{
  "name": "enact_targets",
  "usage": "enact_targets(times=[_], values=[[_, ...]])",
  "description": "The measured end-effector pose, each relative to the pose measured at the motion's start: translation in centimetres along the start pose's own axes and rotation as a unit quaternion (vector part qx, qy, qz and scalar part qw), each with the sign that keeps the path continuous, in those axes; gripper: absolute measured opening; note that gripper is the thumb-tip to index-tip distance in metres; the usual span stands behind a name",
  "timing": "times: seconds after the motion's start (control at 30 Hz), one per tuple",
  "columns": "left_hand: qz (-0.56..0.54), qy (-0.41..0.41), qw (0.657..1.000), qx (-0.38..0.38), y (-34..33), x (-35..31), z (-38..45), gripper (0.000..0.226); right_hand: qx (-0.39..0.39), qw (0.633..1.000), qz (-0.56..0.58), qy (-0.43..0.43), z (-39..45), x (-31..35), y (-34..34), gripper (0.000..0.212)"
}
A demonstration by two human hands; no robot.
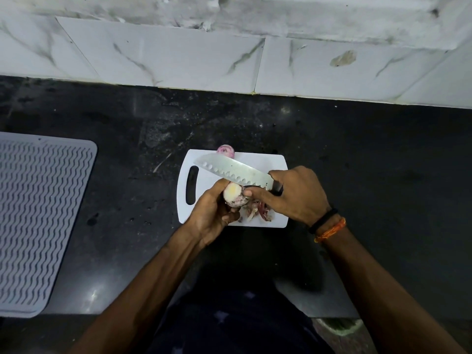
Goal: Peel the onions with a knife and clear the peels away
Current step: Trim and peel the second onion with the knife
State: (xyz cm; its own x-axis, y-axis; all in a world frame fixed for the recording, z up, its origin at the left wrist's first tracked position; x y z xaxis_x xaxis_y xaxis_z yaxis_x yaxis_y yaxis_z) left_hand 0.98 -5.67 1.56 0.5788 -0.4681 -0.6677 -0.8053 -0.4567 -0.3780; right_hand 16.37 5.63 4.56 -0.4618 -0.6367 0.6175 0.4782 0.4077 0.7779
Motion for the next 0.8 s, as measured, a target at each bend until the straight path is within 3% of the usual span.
enact_targets(times=[0.17, 0.33, 0.43, 0.63, 0.8], values=[[0.019, 0.009, 1.0, -0.005, 0.2, 0.0, 0.4, 0.024, 0.004, 1.0, 0.01, 0.019, -0.2, 0.0, -0.3, 0.052], [-0.006, 0.029, 1.0, 0.005, 0.3, -0.4, 0.3, 0.022, 0.048, 0.974, 0.211, -0.067, -1.0, -0.4, 0.0, 0.064], [-0.019, 0.037, 0.999, 0.007, 0.5, -0.3, 0.4, 0.028, 0.035, 0.965, 0.249, -0.08, -1.2, -0.8, 0.3, 0.063], [-0.014, 0.037, 0.999, 0.011, 0.5, -0.3, 0.2, 0.029, 0.029, 0.983, 0.168, -0.072, -1.3, -1.2, 1.2, 0.047], [-0.016, 0.037, 0.999, 0.013, 0.4, -0.4, 0.2, 0.026, 0.05, 0.994, 0.075, -0.067, -1.0, -1.6, 0.2, 0.074]])
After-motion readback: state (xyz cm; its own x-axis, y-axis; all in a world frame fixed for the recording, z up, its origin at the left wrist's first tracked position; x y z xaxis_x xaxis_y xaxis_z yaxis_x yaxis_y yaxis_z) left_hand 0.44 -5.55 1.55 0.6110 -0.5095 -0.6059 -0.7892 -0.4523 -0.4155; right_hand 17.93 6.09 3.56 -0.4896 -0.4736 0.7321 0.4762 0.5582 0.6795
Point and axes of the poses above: each hand's wrist, its own z-axis towards the middle knuckle, its own y-axis out of the back of the hand, x = y × z, the point moved 1 cm from there along z, towards the middle knuckle, and after that the axes turned 11 degrees about z, right-handed, at the moved point
